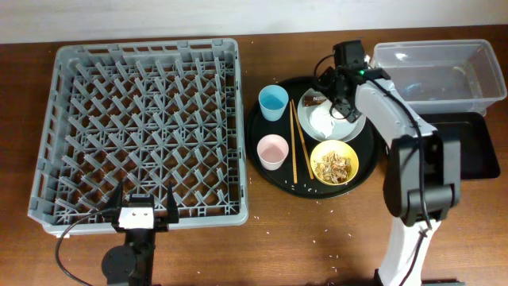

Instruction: Sort waste into correct bins and load items into the dishwasher rack

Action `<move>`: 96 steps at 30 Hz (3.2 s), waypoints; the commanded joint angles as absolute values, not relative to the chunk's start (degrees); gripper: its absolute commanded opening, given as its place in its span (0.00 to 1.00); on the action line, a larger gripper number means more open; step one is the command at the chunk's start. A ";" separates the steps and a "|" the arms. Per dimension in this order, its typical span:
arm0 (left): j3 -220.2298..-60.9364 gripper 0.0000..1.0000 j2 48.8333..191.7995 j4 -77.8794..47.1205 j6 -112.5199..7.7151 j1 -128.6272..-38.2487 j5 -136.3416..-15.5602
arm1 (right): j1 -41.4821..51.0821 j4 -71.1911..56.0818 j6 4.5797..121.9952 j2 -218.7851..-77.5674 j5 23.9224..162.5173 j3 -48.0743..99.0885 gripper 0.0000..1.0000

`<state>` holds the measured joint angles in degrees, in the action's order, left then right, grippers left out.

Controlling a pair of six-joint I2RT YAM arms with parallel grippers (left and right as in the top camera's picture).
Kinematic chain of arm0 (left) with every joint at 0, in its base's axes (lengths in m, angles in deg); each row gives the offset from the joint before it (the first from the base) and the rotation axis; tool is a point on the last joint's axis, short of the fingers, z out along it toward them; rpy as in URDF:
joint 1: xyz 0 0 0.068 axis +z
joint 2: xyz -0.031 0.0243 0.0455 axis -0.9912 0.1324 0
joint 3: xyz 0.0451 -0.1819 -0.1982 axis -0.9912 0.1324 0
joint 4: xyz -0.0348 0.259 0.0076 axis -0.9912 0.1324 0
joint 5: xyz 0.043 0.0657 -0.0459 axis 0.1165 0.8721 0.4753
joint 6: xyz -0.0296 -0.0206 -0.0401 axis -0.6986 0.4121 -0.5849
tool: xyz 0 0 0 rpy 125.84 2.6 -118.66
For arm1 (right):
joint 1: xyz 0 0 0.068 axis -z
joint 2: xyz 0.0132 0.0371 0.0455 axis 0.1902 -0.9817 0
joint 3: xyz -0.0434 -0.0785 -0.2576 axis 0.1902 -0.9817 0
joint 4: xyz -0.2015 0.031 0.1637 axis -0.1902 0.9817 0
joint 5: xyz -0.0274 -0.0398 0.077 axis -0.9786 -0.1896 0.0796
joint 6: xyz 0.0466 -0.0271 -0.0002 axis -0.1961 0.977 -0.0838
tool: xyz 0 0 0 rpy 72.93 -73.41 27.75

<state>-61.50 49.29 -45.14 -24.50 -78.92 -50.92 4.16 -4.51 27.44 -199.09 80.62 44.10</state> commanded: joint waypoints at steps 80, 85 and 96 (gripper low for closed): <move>-61.22 0.99 49.03 -45.03 -23.54 -78.57 -51.06 | 48.42 11.67 87.48 -179.99 145.05 25.63 0.04; -61.22 0.99 49.03 -45.03 -23.54 -78.57 -51.06 | 55.56 2.42 87.22 -180.01 164.13 21.28 0.04; -61.22 0.99 49.03 -45.03 -23.54 -78.57 -51.06 | 62.78 -3.83 63.33 -180.03 164.00 21.28 0.04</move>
